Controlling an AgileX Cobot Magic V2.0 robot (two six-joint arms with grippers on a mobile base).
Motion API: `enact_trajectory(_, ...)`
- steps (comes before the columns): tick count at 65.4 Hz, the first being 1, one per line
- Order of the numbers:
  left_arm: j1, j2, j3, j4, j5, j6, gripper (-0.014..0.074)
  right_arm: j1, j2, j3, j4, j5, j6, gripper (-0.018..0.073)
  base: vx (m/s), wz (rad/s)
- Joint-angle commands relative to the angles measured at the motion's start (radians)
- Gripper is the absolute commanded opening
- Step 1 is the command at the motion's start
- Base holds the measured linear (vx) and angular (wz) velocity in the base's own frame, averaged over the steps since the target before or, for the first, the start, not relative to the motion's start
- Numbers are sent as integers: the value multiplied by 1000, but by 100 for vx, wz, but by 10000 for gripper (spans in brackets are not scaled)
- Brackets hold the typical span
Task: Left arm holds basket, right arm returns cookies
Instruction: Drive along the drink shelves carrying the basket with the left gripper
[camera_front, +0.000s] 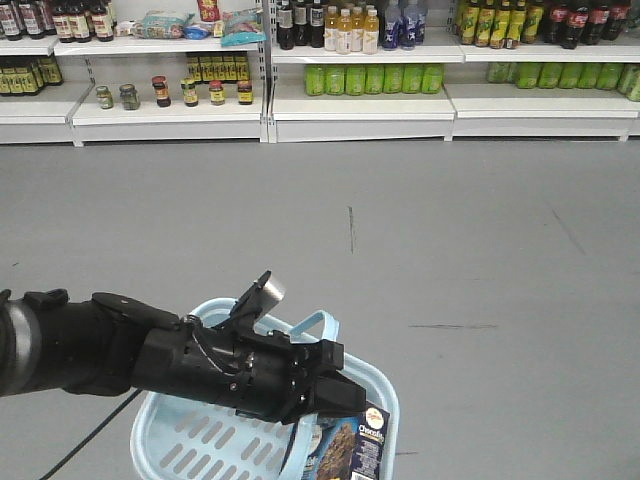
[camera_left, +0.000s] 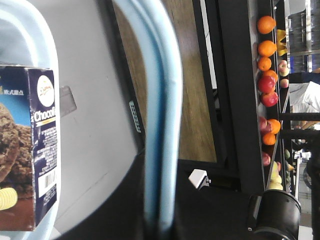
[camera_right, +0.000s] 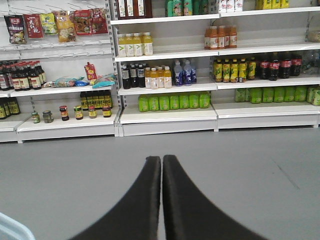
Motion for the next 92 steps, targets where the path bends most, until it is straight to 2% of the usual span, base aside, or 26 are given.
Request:
enact_trajectory(1,-5,-47,-24,-54,58,9,-6,-2,-10,-1,-10,-76,-2,-9,34,3)
enact_trajectory(92,-5,-47,-24,-54,58,9,-6,-2,-10,-1,-10,-77,-2,-9,33,-1)
